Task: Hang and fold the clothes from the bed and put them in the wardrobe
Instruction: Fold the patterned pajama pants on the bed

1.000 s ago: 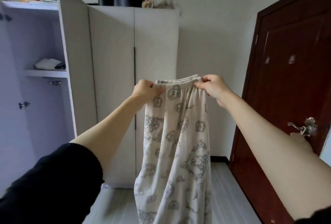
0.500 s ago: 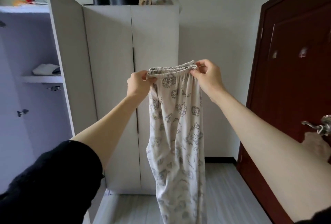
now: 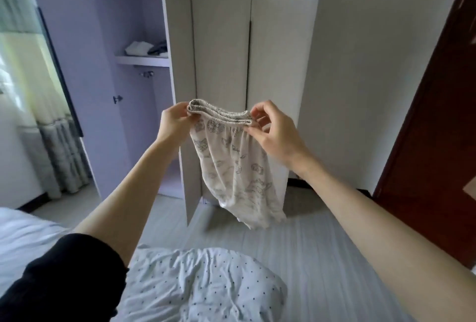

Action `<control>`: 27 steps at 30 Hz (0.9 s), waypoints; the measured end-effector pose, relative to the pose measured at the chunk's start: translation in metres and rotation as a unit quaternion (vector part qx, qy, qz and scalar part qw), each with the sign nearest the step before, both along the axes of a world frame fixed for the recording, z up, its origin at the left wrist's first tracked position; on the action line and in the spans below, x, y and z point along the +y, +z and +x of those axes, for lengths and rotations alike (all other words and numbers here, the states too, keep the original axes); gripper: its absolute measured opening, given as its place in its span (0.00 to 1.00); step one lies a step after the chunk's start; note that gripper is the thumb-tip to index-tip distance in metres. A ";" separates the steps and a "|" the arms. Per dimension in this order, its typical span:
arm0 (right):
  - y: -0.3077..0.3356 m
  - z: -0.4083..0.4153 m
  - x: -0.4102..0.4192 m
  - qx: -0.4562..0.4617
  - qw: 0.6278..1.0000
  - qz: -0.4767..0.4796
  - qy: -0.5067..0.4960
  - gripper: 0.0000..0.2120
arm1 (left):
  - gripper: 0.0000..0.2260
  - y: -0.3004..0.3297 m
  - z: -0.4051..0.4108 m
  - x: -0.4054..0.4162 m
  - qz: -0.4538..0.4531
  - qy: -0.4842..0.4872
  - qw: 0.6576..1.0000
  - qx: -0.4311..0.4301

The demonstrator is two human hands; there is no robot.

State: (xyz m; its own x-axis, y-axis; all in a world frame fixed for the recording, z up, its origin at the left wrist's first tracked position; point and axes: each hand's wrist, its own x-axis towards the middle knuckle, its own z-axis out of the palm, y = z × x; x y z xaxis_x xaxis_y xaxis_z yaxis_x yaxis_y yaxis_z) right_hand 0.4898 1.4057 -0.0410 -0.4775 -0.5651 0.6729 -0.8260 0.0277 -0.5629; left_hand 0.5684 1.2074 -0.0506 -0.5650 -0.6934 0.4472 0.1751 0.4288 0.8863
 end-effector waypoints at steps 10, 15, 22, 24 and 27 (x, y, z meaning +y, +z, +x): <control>-0.182 0.212 -0.039 0.028 0.945 0.212 0.248 0.06 | 0.13 -0.190 0.273 -0.012 0.112 0.124 0.966 -0.196; -0.227 0.284 -0.055 0.093 0.893 0.265 0.351 0.08 | 0.16 -0.246 0.374 0.001 0.215 0.131 0.939 -0.234; -0.270 0.375 -0.067 0.146 0.831 0.262 0.469 0.07 | 0.12 -0.286 0.473 0.027 0.281 0.210 0.920 -0.174; -0.278 0.396 -0.069 0.145 0.817 0.256 0.496 0.07 | 0.12 -0.294 0.495 0.032 0.291 0.225 0.917 -0.154; -0.290 0.426 -0.076 0.121 0.808 0.235 0.526 0.07 | 0.13 -0.309 0.530 0.036 0.322 0.282 0.898 -0.098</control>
State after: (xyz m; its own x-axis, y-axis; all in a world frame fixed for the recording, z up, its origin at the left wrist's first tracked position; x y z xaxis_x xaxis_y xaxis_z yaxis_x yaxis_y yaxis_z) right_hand 0.9155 1.3298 -0.3314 0.5472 -0.7934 0.2666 -0.6163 -0.5975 -0.5130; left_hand 1.0982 1.2430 -0.3595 -0.0676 -0.9732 -0.2198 -0.0962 -0.2129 0.9723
